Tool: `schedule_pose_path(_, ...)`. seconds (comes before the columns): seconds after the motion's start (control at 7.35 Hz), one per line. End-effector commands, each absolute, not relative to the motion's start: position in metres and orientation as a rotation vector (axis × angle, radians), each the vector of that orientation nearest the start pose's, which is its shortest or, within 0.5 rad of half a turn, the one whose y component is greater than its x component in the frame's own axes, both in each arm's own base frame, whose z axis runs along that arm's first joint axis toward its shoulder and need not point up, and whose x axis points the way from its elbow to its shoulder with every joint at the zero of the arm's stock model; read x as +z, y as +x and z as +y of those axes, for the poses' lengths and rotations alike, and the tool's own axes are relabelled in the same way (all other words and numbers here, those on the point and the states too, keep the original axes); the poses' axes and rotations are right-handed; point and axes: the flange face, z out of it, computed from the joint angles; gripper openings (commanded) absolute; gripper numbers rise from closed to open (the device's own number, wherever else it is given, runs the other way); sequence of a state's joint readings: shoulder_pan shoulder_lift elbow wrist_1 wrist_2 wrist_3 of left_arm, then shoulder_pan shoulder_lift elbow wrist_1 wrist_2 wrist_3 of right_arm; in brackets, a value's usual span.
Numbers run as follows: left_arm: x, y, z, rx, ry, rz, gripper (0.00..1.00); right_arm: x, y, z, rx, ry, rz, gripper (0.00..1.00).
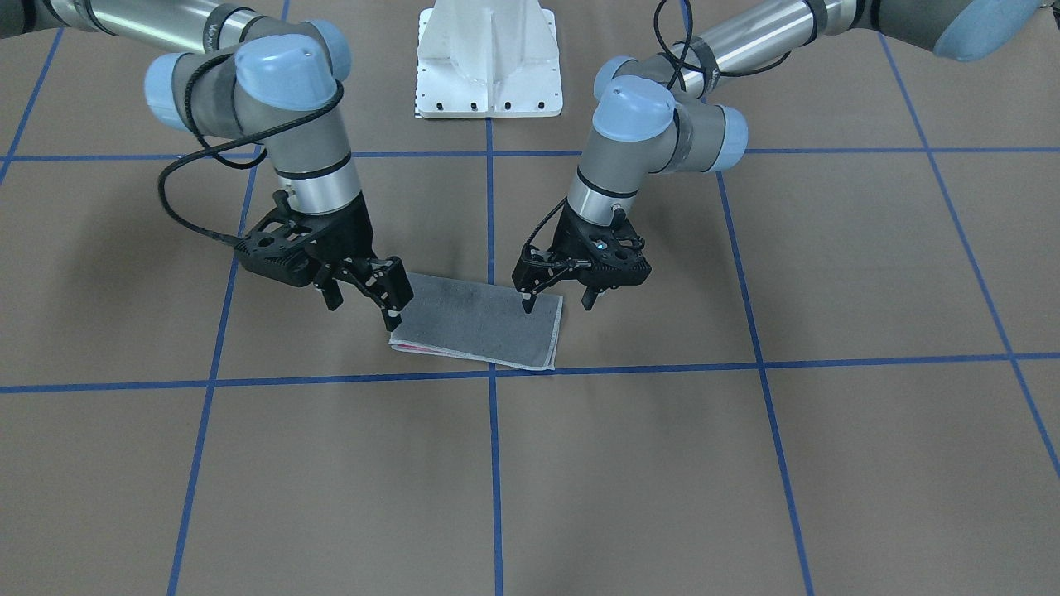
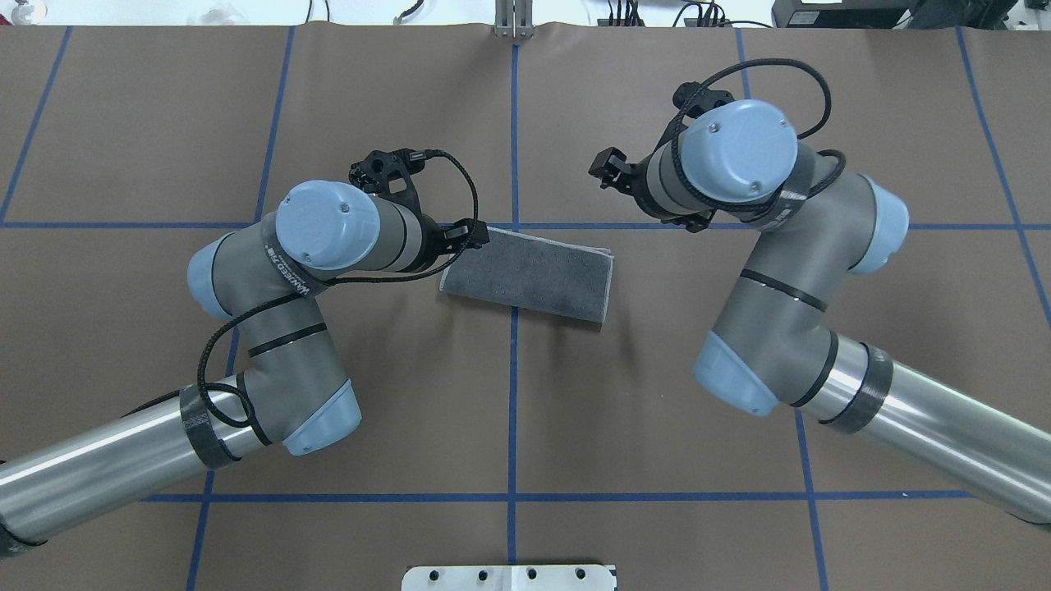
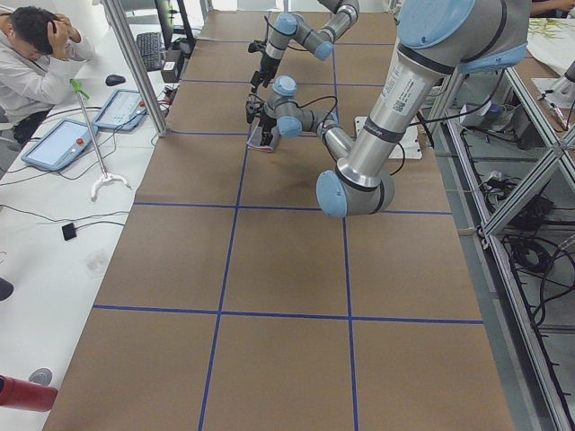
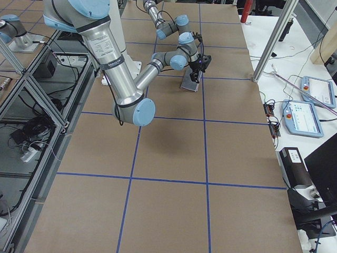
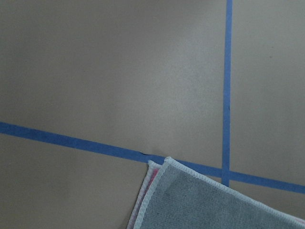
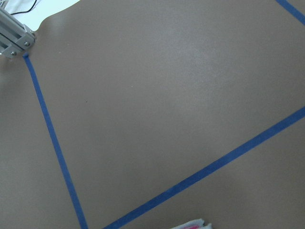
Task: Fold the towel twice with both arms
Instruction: 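Release the right gripper and raise it away while the left gripper regrasps, then grasp the folded towel's end with the left gripper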
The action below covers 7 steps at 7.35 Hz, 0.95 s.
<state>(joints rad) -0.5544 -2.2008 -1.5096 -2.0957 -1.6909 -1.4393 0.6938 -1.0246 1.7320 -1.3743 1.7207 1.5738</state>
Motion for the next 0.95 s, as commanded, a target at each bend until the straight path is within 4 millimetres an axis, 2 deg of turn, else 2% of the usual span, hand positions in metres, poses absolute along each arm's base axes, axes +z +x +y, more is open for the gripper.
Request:
schedule_pose_path(0.0, 0.271, 0.551, -0.468, -0.341, 0.234, 1.102, 0.99, 0.278, -0.373, -0.532, 0.424, 0.186, -0.891, 0.99)
schedule_pose_path(0.14, 0.275, 0.562, -0.458, -0.378, 0.188, 1.104, 0.85, 0.289, -0.36, -0.537, 0.377, 0.201, -0.874, 0.99)
schedule_pose_path(0.41, 0.276, 0.571, -0.448, -0.4, 0.16, 1.108, 0.68, 0.292, -0.357, -0.538, 0.378, 0.204, -0.871, 0.99)
schedule_pose_path(0.54, 0.274, 0.571, -0.447, -0.42, 0.146, 1.114, 0.62, 0.291, -0.357, -0.538, 0.377, 0.205, -0.872, 0.99)
schedule_pose_path(0.82, 0.272, 0.57, -0.45, -0.428, 0.148, 1.115, 0.61, 0.29, -0.354, -0.535, 0.376, 0.208, -0.877, 0.99)
